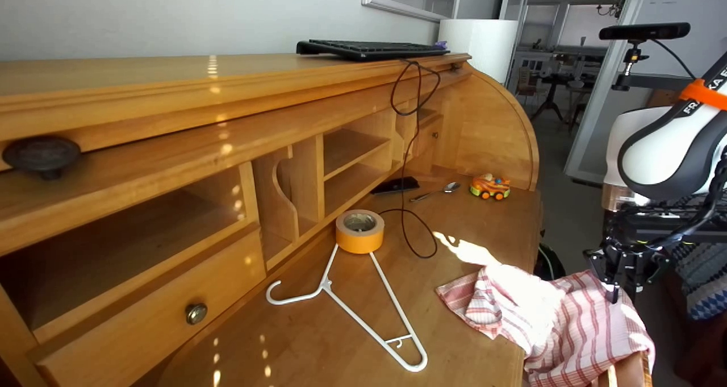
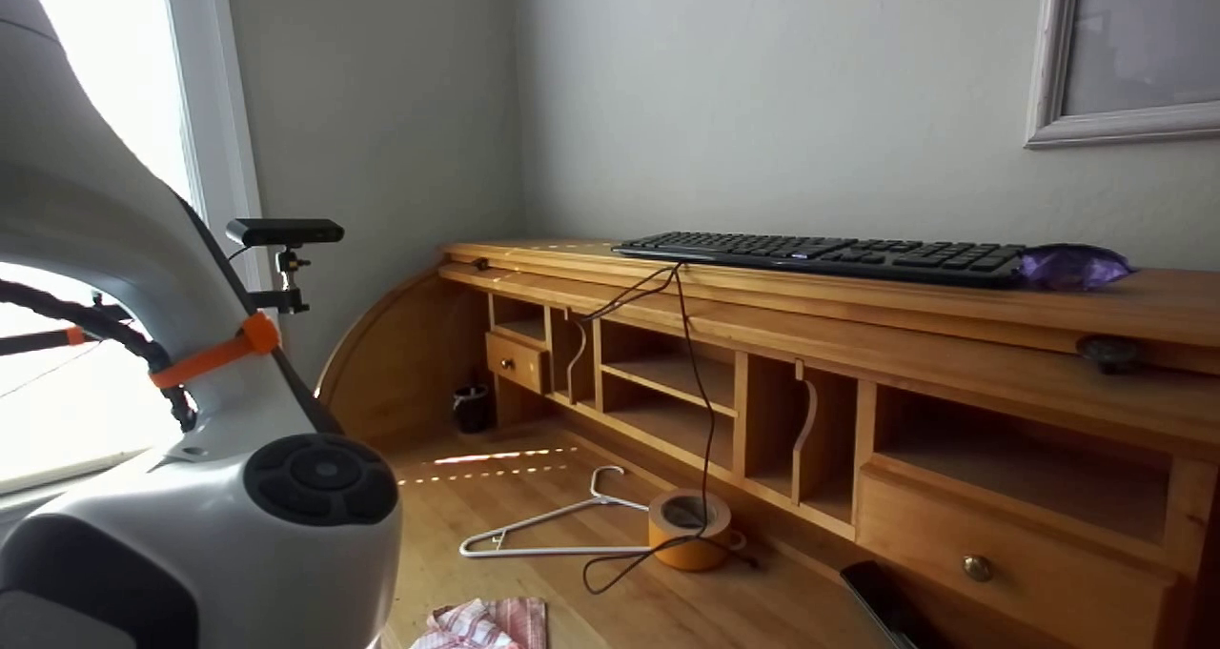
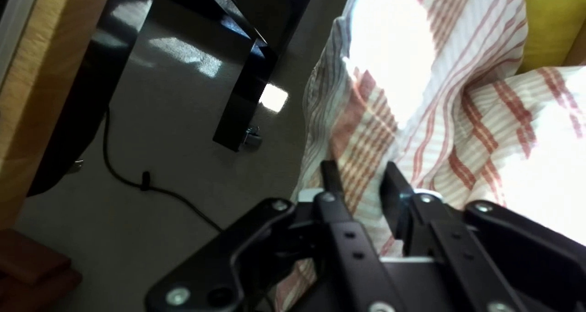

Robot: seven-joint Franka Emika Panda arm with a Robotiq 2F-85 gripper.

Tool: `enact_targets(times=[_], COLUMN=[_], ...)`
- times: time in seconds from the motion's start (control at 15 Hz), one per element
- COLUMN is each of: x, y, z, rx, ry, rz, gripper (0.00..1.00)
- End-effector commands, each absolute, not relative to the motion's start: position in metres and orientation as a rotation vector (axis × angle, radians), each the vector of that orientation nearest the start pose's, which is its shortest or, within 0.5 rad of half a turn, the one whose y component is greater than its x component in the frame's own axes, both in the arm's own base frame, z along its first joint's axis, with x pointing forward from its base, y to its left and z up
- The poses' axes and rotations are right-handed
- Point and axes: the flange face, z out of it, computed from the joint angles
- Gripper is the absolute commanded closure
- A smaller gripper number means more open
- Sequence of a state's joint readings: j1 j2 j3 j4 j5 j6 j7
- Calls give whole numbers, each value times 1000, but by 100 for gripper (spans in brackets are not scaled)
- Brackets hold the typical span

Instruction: Put the cloth on the desk

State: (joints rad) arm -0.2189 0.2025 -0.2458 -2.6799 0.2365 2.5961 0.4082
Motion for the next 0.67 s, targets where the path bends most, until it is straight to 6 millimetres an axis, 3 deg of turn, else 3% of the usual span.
enact_targets(times=[0.0,0.6], x=[331,323], y=[-174,-171], z=[163,194], rx=[-2623,-2626], ry=[1586,1561], rz=[373,294], gripper=[95,99])
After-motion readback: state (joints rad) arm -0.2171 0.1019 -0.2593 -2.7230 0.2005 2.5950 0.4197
